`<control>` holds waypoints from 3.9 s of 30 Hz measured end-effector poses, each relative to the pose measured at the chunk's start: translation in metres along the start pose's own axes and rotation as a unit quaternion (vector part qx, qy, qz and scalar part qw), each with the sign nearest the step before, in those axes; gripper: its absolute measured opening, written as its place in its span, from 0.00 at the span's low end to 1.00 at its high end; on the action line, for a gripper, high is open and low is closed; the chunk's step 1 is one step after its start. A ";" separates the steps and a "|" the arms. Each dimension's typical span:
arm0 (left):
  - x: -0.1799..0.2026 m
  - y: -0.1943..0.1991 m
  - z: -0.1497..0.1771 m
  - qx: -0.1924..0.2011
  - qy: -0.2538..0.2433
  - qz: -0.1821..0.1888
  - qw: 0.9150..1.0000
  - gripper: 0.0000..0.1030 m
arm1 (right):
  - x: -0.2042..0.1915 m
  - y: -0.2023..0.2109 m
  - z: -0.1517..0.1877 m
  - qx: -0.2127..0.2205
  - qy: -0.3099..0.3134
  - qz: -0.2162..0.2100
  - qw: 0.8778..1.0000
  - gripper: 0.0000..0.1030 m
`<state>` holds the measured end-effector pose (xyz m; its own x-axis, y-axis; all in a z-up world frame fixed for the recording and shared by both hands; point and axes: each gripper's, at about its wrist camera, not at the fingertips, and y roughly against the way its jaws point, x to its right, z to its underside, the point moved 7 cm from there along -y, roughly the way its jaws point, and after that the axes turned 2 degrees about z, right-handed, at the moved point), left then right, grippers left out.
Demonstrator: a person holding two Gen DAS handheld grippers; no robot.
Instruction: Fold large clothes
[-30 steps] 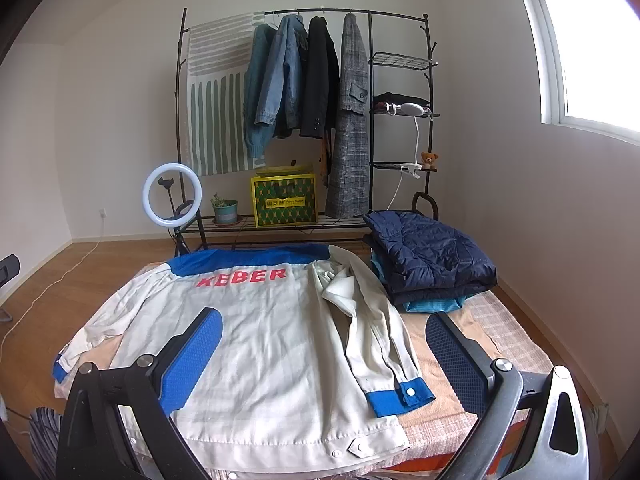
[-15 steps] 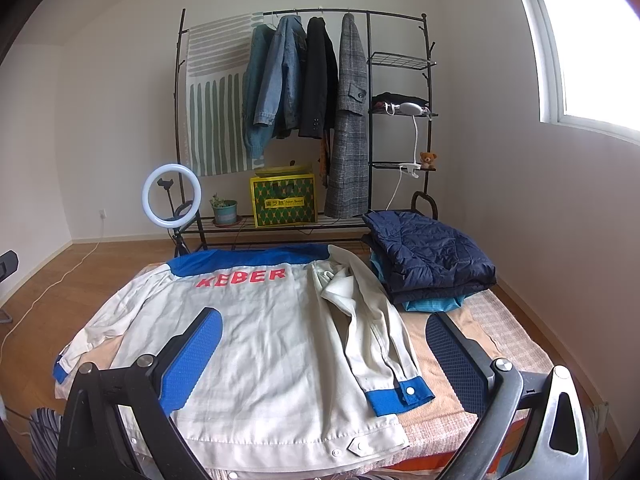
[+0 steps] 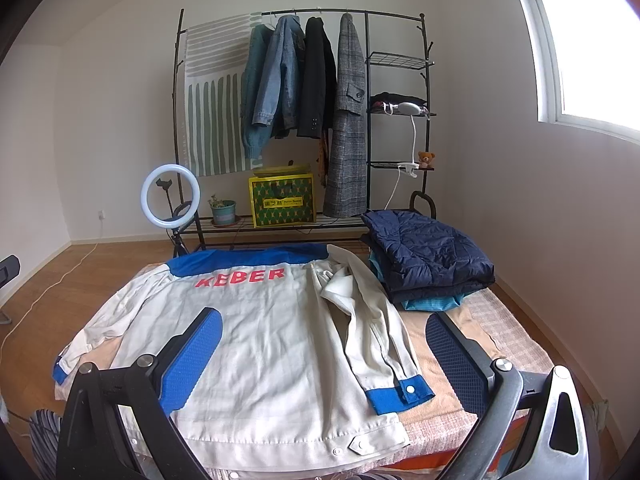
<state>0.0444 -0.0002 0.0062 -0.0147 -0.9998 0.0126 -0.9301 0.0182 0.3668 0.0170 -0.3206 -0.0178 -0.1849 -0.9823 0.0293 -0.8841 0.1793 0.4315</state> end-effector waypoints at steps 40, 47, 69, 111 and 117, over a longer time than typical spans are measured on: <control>-0.339 -0.156 0.114 -0.154 0.186 -0.041 0.970 0.89 | -0.197 -0.072 -0.007 0.007 0.045 -0.202 0.978 0.83; -0.408 -0.202 0.198 -0.211 0.347 -0.038 0.913 0.88 | -0.224 -0.118 0.013 -0.050 0.033 -0.246 0.968 0.78; -0.440 -0.285 0.334 -0.301 0.523 0.007 0.797 0.70 | -0.279 -0.191 0.045 -0.114 0.060 -0.254 0.958 0.78; -0.153 -0.144 0.110 -0.159 0.037 0.178 0.970 0.09 | -0.268 -0.208 0.090 -0.227 0.060 -0.299 0.925 0.57; -0.077 -0.125 0.144 -0.196 -0.043 0.231 0.952 0.09 | -0.250 -0.222 0.098 -0.262 0.008 -0.312 0.913 0.58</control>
<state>0.1094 0.0740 -0.1744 -0.4340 -0.8813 0.1868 -0.6099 0.4400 0.6591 0.2176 -0.1099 -0.2095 0.2941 -0.8859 -0.3588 -0.4873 -0.4619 0.7411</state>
